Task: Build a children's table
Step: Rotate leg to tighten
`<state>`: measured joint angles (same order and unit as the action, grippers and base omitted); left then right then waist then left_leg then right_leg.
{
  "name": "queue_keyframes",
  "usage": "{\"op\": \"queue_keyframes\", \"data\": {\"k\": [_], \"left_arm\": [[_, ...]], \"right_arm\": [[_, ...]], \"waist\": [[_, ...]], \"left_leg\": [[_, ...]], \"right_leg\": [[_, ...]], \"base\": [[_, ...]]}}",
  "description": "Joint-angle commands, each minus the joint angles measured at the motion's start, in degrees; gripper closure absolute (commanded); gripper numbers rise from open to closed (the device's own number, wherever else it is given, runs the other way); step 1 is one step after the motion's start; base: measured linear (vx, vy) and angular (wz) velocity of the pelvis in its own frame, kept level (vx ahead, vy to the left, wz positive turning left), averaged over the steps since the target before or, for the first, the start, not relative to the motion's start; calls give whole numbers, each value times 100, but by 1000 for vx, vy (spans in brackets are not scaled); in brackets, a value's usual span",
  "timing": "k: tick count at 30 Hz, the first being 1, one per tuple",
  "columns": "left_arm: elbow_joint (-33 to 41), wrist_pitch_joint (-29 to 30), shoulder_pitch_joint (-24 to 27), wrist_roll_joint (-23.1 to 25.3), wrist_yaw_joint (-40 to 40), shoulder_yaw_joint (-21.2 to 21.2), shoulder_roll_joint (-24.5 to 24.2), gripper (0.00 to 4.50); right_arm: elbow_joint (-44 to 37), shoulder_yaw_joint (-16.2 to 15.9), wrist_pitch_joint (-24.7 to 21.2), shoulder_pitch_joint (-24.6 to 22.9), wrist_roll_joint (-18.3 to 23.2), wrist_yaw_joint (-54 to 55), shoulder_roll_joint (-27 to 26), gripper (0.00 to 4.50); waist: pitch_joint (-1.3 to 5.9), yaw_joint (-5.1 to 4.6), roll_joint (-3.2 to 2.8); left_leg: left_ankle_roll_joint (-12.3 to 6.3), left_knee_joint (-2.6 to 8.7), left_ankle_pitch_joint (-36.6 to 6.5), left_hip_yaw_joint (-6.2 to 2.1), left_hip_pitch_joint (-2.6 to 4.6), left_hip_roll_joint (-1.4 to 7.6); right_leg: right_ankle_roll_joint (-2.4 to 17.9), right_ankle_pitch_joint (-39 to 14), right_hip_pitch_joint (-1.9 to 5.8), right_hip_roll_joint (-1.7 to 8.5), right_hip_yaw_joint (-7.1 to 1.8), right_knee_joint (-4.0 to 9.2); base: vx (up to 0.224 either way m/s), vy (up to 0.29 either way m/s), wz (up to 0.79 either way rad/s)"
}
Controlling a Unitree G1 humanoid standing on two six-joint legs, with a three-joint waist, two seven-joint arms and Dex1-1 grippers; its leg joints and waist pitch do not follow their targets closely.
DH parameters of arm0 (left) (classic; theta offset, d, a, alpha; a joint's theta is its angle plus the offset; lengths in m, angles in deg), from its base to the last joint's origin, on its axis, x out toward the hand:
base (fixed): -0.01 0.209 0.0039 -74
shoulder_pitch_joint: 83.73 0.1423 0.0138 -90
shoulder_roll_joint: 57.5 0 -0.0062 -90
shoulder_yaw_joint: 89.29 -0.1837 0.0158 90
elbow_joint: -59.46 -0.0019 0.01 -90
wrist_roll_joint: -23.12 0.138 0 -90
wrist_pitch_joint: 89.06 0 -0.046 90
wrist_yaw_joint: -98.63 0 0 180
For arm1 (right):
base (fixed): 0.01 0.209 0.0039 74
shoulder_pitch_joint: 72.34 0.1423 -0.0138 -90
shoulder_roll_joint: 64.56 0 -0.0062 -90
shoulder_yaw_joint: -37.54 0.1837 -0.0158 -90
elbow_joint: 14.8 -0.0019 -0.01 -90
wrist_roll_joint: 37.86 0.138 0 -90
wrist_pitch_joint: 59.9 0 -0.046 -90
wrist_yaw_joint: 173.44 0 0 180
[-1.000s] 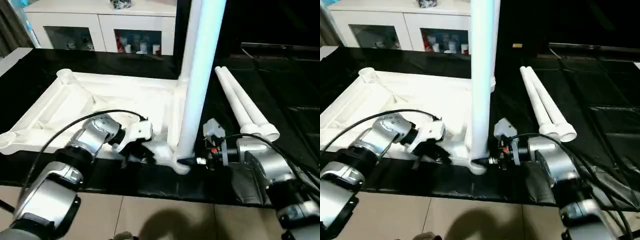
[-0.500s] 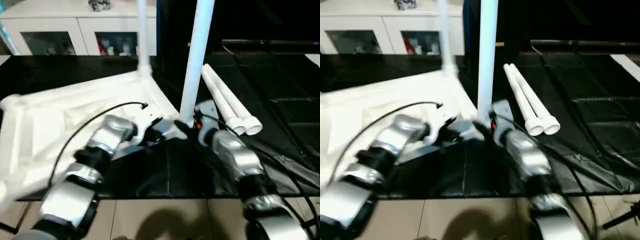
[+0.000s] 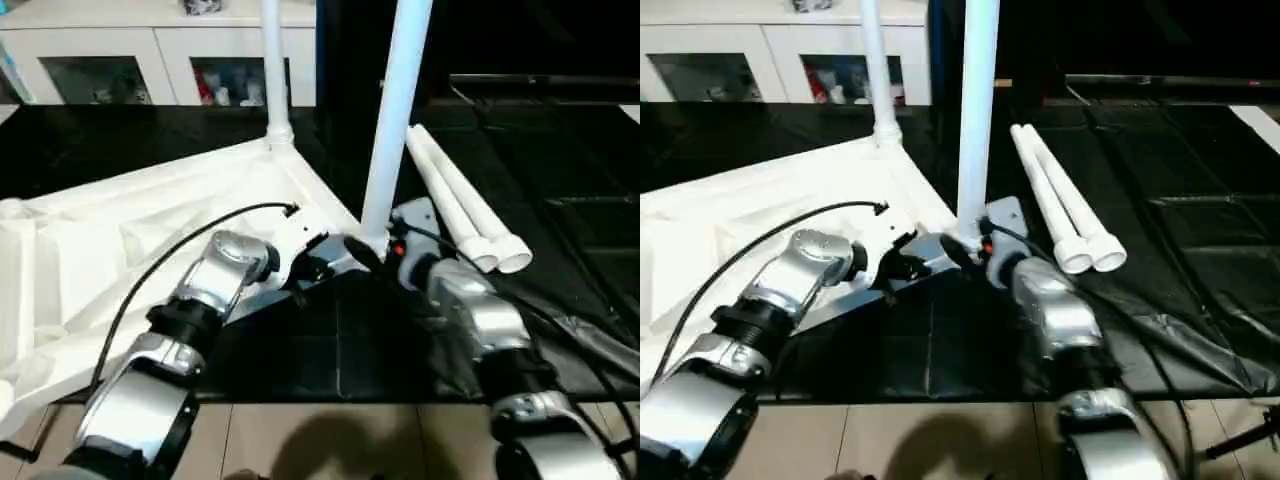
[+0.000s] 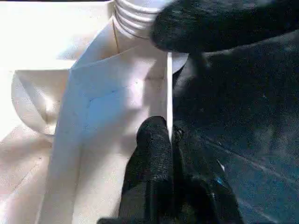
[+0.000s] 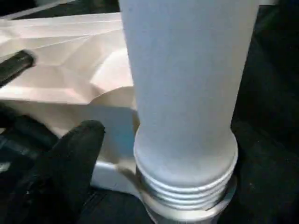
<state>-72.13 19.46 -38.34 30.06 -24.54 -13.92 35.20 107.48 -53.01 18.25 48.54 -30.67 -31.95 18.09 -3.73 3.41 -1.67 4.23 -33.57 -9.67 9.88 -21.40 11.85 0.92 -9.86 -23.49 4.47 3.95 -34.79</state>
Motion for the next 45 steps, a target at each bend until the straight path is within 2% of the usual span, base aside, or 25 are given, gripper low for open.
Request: {"op": "queue_keyframes", "data": {"k": [1, 2, 5, 7, 10, 11, 16, 19, 21, 22, 24, 25, 29, 33, 34, 35, 40, 45], "left_arm": [[81, -349, -99, -51, 345, -90, -99, 450], [48, -532, -92, -73, 615, -159, -190, 450], [31, -769, -82, -100, 948, -252, -283, 450], [72, -1030, -62, -150, 1628, -448, -469, 450], [58, -1185, -70, -123, 1909, -555, -560, 450], [20, -1286, -88, -97, 2027, -607, -598, 450], [-101, -1680, -134, -59, 2509, -772, -754, 450], [-139, -1849, -140, -30, 2708, -845, -817, 450], [-147, -1929, -138, -22, 2836, -888, -849, 450], [-164, -1978, -147, -11, 2912, -921, -866, 450], [-185, -2031, -158, 13, 2952, -950, -880, 450], [-194, -2068, -162, 28, 2968, -965, -889, 450], [-214, -2106, -166, 11, 3003, -959, -884, 450], [-236, -2152, -162, 5, 3047, -978, -887, 450], [-236, -2152, -162, 5, 3047, -978, -887, 450], [-245, -2173, -161, 10, 3067, -981, -892, 450], [-282, -2206, -178, 24, 3082, -990, -900, 450], [-306, -2210, -177, 29, 3045, -980, -885, 450]], "right_arm": [[-207, -254, 80, -102, 131, -703, 168, 4], [-255, -288, 123, -139, 139, -1064, 383, 4], [-308, -306, 129, -153, 191, -1450, 591, 4], [-344, -351, 110, -123, 312, -2047, 882, 4], [-270, -421, 271, -91, 257, -2243, 1002, 4], [-225, -474, 330, -73, 249, -2406, 1060, 4], [-256, -803, 322, -51, 297, -3309, 1287, 4], [-296, -974, 340, -37, 257, -3654, 1392, 4], [-290, -1075, 377, -16, 216, -3851, 1442, 4], [-246, -1120, 403, 20, 208, -3956, 1454, 22], [-196, -1127, 416, 60, 213, -3994, 1445, 33], [-156, -1127, 387, 104, 231, -4020, 1429, 41], [-130, -1137, 337, 141, 276, -4112, 1410, 72], [-109, -1188, 358, 140, 274, -4179, 1421, 92], [-109, -1188, 358, 140, 274, -4179, 1421, 110], [-101, -1210, 360, 142, 271, -4201, 1421, 110], [-88, -1232, 344, 143, 274, -4237, 1410, 165], [-127, -1234, 318, 91, 268, -4257, 1380, 181]], "waist": [[467, 30, 17], [472, 38, 5], [468, 63, 12], [471, 103, 20], [466, 184, 2], [464, 199, 13], [462, 256, 15], [463, 275, 47], [463, 282, 48], [464, 284, 63], [463, 283, 57], [465, 279, 78], [471, 297, 58], [472, 300, 67], [472, 302, 68], [471, 301, 79], [477, 303, 64], [477, 304, 73]], "left_leg": [[-363, 327, -984, 3, 44, 71], [-389, 322, -956, 1, 42, 73], [-405, 316, -977, 11, 44, 78], [-418, 317, -1011, 5, 51, 88], [-393, 314, -1054, 20, 81, 117], [-358, 321, -1110, 19, 84, 120], [-332, 325, -1180, 15, 76, 125], [-346, 325, -1156, 14, 65, 119], [-340, 325, -1122, 10, 63, 124], [-349, 322, -1103, 11, 63, 125], [-347, 324, -1089, 10, 62, 126], [-344, 323, -1089, 13, 66, 128], [-345, 319, -1019, 13, 68, 133], [-350, 316, -1013, 14, 62, 125], [-344, 316, -1028, 15, 65, 123], [-346, 315, -1029, 16, 63, 122], [-351, 312, -984, 13, 62, 123], [-338, 311, -1011, 15, 68, 123]], "right_leg": [[1404, -732, 391, 314, -231, 395], [1444, -612, 393, 315, -231, 377], [1490, -620, 389, 317, -225, 373], [1499, -706, 395, 315, -217, 379], [1511, -763, 349, 325, -228, 374], [1506, -844, 345, 330, -227, 379], [1493, -869, 352, 330, -227, 370], [1445, -967, 360, 338, -224, 374], [1416, -1030, 359, 346, -227, 368], [1416, -1026, 357, 346, -227, 371], [1423, -1048, 350, 346, -225, 366], [1426, -1069, 348, 346, -224, 370], [1435, -1000, 344, 347, -229, 352], [1446, -943, 349, 343, -225, 348], [1431, -995, 351, 346, -225, 354], [1417, -1030, 352, 345, -225, 358], [1426, -969, 350, 341, -224, 350], [1421, -1013, 350, 341, -224, 352]], "base": [[0, 0, 0], [0, 0, 0], [0, 0, 0], [0, 0, 0], [0, 0, 0], [0, 0, 0], [0, 0, 0], [0, 0, 0], [0, 0, 0], [0, 0, 0], [0, 0, 0], [0, 0, 0], [0, 0, 0], [0, 0, 0], [0, 0, 0], [0, 0, 0], [0, 0, 0], [0, 0, 0]]}}
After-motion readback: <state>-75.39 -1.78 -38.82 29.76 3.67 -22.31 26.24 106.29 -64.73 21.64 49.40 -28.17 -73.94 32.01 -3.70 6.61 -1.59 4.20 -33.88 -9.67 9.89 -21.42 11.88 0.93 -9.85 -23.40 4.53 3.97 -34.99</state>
